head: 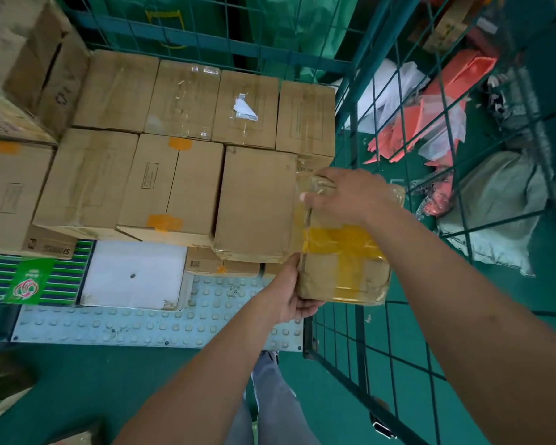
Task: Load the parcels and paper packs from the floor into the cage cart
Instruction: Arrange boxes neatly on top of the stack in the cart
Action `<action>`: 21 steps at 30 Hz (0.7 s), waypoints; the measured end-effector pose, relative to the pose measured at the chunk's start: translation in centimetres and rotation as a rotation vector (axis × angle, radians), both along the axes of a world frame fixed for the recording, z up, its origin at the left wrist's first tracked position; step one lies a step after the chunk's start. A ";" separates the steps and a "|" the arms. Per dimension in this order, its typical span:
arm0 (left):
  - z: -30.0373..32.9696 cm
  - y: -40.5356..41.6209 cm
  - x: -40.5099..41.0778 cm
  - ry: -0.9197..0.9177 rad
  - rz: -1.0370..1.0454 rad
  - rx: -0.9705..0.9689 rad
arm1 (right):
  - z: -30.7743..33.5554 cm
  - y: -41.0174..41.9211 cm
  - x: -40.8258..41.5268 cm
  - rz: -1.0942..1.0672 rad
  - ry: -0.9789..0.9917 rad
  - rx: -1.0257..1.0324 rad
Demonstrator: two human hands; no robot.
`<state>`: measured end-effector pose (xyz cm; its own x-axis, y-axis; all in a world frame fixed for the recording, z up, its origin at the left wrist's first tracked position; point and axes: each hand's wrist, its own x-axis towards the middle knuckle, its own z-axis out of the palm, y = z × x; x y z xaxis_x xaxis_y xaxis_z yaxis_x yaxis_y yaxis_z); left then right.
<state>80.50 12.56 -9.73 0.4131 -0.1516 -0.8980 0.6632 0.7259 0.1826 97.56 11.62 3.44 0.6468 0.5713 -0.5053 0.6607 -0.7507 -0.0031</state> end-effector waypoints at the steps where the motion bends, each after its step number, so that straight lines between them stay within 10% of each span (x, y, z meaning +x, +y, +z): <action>1: -0.2 0.1 0.6 -0.010 -0.012 -0.004 | -0.1 0.2 0.4 0.003 -0.010 0.003; 21: -8.5 3.3 3.6 -0.014 0.079 0.024 | -5.7 3.5 4.6 -0.006 -0.273 0.177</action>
